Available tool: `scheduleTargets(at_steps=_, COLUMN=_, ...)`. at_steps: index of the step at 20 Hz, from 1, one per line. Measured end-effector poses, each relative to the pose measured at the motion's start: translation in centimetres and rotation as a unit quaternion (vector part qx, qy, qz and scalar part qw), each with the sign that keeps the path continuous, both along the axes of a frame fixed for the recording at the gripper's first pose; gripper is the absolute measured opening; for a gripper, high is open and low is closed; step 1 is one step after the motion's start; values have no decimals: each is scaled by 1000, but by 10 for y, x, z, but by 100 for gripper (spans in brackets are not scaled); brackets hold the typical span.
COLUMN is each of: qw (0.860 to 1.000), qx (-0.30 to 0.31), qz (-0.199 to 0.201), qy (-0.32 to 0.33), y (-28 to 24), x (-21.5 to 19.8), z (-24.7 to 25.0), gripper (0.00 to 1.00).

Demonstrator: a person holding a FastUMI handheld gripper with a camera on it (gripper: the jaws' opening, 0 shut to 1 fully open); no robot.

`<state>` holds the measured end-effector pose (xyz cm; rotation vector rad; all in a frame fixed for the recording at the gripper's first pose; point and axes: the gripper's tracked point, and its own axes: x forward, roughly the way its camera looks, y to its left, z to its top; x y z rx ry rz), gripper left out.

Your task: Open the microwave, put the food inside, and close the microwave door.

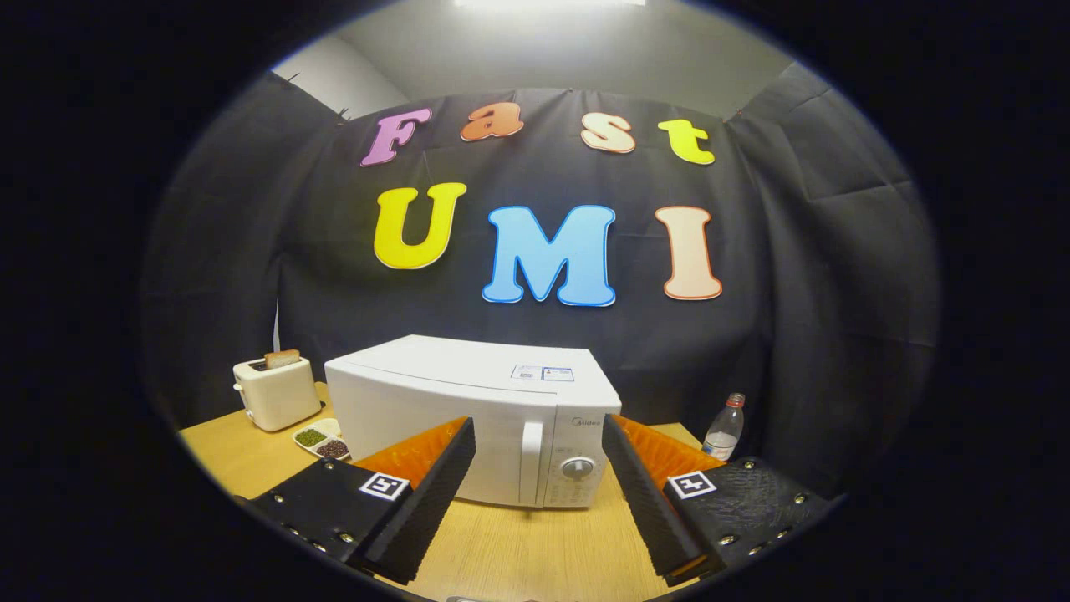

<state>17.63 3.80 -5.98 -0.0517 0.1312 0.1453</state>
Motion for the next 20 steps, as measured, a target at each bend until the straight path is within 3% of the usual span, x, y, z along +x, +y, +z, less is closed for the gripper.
scheduleTargets(at_steps=11, qw=997, qx=-12, qz=8, qy=73, y=9, x=69, z=-80, gripper=97)
scheduleTargets(at_steps=13, qw=996, qx=-12, qz=10, qy=87, y=12, x=77, z=-93, gripper=83)
scheduleTargets(at_steps=18, qw=994, qx=-22, qz=20, qy=105, y=18, x=89, z=-115, gripper=82)
scheduleTargets(at_steps=20, qw=994, qx=-21, qz=20, qy=106, y=19, x=94, z=-121, gripper=63)
